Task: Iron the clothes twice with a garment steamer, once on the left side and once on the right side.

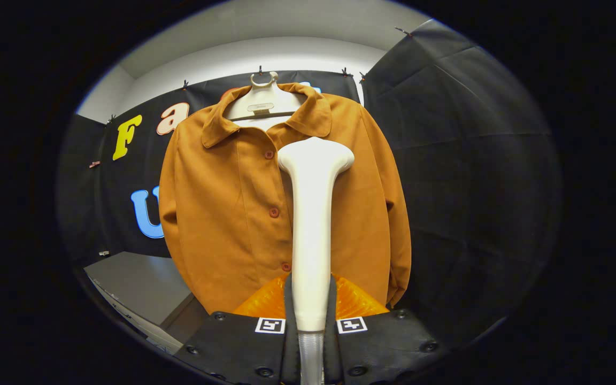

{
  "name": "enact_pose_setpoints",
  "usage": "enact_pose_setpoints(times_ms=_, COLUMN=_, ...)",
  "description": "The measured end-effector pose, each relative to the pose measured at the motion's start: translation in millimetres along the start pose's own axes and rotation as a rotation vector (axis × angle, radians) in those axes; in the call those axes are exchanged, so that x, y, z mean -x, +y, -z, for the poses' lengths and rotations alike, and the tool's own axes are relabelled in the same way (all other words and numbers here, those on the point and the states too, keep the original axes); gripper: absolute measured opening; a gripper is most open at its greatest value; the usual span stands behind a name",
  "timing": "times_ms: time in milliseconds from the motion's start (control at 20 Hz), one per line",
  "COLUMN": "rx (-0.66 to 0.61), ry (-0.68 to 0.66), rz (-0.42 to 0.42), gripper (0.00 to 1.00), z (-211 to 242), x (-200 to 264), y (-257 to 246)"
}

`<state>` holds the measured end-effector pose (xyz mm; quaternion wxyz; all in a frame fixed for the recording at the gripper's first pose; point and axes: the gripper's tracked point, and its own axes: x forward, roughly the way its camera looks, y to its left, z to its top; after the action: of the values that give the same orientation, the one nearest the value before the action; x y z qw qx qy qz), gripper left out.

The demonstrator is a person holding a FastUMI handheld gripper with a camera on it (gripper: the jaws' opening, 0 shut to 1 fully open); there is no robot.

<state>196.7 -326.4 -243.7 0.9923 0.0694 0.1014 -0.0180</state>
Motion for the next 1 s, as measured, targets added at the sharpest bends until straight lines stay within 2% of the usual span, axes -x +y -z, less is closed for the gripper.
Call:
enact_pose_setpoints(times_ms=750, rx=-0.015, ry=0.258, rz=0.073, gripper=0.20, z=131.3, x=48.5, y=-16.5)
enact_pose_setpoints(times_ms=1000, rx=-0.023, ry=0.337, rz=0.109, gripper=0.21, z=156.3, x=71.0, y=-18.7)
